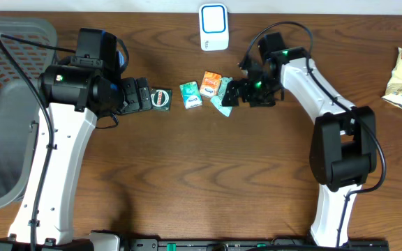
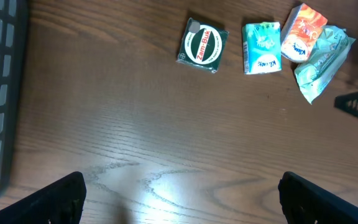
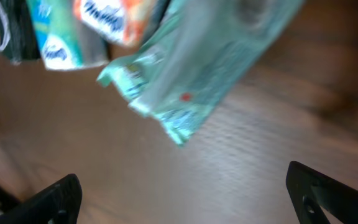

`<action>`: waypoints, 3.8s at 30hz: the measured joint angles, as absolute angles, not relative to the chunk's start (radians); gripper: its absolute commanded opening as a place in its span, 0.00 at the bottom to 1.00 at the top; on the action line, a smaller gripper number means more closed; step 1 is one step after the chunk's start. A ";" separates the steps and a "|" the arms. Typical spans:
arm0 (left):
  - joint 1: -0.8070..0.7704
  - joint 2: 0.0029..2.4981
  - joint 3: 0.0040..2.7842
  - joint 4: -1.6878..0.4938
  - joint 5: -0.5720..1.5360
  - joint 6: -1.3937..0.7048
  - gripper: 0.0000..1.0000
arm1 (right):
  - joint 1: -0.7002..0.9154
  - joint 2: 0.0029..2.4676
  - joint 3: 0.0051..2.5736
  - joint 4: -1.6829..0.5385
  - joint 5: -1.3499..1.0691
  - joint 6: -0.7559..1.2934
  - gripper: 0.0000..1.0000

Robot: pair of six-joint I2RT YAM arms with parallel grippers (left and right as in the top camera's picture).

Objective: Scan the item barcode
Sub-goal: 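Move the right gripper toward the green tissue packs, then grasp the mint-green wipes pack beside the tissue packs with right gripper, then pull the wipes pack down and away from the tissue packs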

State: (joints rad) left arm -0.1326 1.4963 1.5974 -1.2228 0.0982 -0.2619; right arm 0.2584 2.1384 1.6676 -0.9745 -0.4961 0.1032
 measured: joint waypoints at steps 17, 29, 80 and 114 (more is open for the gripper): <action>-0.133 1.496 1.597 -1.223 0.098 -0.262 0.98 | 0.329 2.138 1.666 -1.016 -0.510 0.107 0.99; -0.133 1.496 1.597 -1.223 0.098 -0.262 0.98 | 0.329 2.138 1.666 -1.029 -0.535 0.159 0.99; -0.133 1.496 1.597 -1.223 0.098 -0.262 0.98 | 0.361 2.138 1.668 -0.736 -0.244 0.465 0.03; -0.133 1.496 1.597 -1.223 0.098 -0.262 0.98 | 0.341 1.974 1.503 -0.853 -0.069 0.268 0.01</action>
State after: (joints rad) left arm -0.1326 1.4963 1.5974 -1.2228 0.0982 -0.2619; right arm 0.3412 1.9739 1.5028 -0.8532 -0.0692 0.2676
